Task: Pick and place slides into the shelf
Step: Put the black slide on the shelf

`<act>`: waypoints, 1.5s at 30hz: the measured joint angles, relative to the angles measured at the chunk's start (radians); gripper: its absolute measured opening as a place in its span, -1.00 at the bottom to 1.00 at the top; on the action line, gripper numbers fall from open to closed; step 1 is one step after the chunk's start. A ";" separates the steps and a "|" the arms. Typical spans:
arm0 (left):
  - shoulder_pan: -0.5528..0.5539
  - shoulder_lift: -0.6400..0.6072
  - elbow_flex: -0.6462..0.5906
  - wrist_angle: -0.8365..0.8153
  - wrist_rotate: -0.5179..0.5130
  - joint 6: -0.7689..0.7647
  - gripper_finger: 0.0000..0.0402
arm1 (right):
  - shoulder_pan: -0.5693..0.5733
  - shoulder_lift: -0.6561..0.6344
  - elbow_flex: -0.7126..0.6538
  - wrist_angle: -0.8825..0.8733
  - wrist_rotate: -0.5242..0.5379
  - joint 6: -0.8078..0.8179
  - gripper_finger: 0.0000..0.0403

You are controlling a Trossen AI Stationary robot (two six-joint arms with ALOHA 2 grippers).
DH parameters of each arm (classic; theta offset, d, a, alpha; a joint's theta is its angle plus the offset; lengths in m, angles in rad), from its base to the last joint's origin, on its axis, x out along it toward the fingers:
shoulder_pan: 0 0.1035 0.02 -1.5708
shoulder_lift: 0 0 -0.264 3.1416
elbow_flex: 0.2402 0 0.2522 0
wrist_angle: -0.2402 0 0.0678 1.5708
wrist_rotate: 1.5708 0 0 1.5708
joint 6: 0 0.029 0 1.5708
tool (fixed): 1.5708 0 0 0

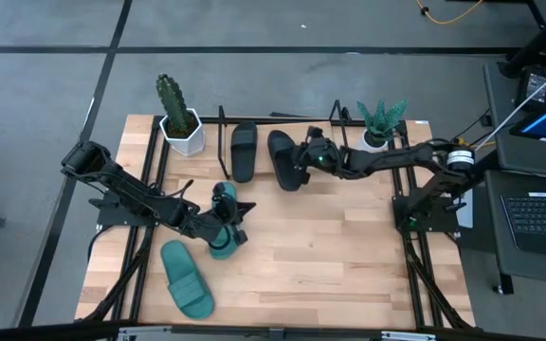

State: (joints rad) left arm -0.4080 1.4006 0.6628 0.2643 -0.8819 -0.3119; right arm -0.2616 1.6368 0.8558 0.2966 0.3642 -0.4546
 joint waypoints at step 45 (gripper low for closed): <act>-0.001 0.000 0.000 0.015 0.010 0.058 -0.99 | -0.090 0.235 0.503 -0.479 -0.014 -0.047 -0.95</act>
State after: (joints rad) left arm -0.4088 1.4006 0.6628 0.2790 -0.8723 -0.2542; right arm -0.3518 1.8715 1.3585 -0.1823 0.3504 -0.5012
